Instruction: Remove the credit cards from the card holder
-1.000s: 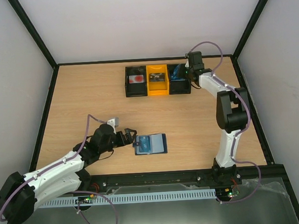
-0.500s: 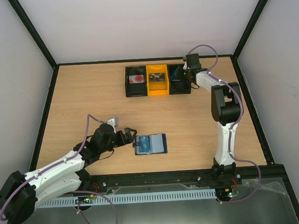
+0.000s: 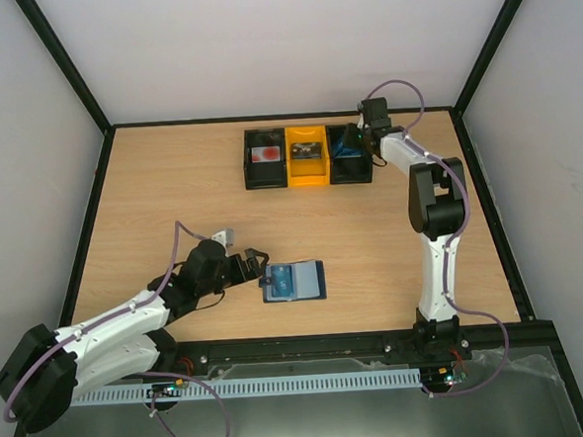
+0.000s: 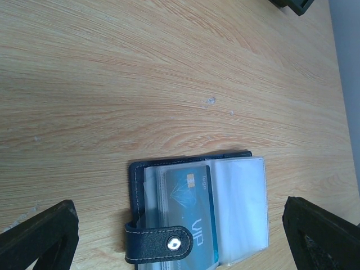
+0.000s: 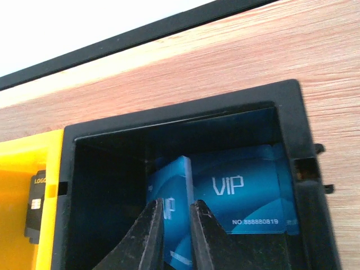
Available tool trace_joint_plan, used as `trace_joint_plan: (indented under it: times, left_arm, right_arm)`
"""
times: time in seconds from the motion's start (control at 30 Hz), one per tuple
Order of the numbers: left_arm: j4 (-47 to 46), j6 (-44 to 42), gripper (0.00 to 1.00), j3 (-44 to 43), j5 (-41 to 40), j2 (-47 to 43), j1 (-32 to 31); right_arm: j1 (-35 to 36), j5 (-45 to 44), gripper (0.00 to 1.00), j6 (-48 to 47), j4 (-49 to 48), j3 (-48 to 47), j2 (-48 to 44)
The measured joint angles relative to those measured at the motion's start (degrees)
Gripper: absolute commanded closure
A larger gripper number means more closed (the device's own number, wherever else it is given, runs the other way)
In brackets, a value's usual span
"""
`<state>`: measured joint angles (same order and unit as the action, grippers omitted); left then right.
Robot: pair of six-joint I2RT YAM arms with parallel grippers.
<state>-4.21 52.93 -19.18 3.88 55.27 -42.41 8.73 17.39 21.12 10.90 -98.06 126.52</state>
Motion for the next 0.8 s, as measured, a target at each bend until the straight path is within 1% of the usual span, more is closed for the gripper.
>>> trace_joint_plan:
  times: [0.2,0.37,0.53,0.67,0.8]
  left_arm:
    - [-0.2,0.0,0.0,-0.5,0.3,0.8,0.0]
    - [-0.2,0.2,0.0,-0.5,0.4,0.8,0.0]
    - [-0.2,0.2,0.0,-0.5,0.9,1.5,0.0]
    - [-0.2,0.2,0.0,-0.5,2.2,2.3,0.0]
    - [-0.2,0.0,0.02,-1.0,3.7,3.3,0.0]
  right_arm:
    - [-0.1,-3.0,0.75,0.5,2.3,-2.2,0.0]
    - [-0.1,-4.9,0.73,1.1,3.3,-2.8,0.0]
    - [-0.1,-4.6,0.7,2.9,4.5,-2.3,-0.5]
    - [-0.1,-3.5,0.7,5.0,4.9,2.1,-4.3]
    - [-0.1,-2.4,0.69,6.9,4.9,9.3,-11.5]
